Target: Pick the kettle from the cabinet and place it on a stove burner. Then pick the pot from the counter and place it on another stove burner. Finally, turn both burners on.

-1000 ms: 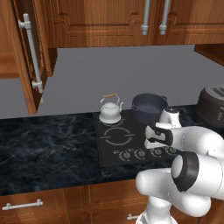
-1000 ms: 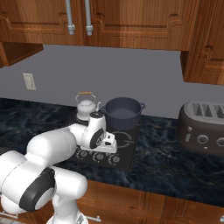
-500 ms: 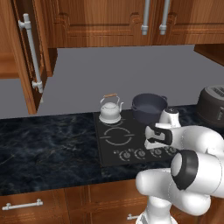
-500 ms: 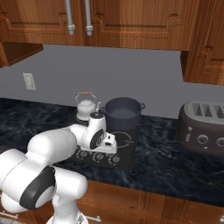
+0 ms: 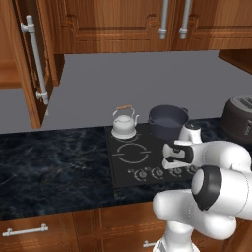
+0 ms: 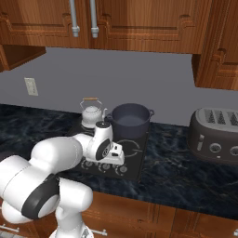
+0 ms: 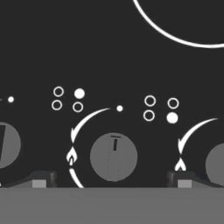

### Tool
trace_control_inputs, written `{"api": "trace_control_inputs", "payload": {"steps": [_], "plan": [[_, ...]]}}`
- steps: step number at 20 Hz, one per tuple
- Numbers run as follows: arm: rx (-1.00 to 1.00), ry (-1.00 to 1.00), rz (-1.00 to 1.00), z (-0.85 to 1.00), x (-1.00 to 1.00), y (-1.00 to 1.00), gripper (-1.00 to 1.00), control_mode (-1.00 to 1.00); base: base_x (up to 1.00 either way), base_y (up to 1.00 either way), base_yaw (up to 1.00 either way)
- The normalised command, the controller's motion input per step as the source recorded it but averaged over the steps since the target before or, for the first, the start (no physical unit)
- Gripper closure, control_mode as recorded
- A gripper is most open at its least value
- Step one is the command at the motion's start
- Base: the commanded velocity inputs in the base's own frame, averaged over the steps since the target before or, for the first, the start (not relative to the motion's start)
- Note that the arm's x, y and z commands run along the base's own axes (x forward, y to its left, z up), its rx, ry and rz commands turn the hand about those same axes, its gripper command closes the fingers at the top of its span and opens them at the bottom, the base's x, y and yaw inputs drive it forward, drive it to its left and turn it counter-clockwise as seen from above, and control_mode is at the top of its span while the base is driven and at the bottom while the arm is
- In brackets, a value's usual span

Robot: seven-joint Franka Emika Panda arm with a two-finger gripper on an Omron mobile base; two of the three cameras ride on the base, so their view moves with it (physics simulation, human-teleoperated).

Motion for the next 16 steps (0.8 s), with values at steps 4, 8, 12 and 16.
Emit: {"api": "trace_control_inputs", "payload": {"steps": [4, 8, 12, 16], "plan": [[0.00, 0.00, 0.00, -0.12, 0.00, 0.00, -1.00, -1.00, 0.00, 0.00, 0.00], [0.00, 0.00, 0.00, -0.11, 0.00, 0.00, -1.00, -1.00, 0.00, 0.00, 0.00], [0.00, 0.00, 0.00, -0.11, 0.00, 0.00, -1.00, -1.00, 0.00, 0.00, 0.00], [0.00, 0.00, 0.00, -0.11, 0.04, 0.00, -1.00, -1.00, 0.00, 0.00, 0.00]]}}
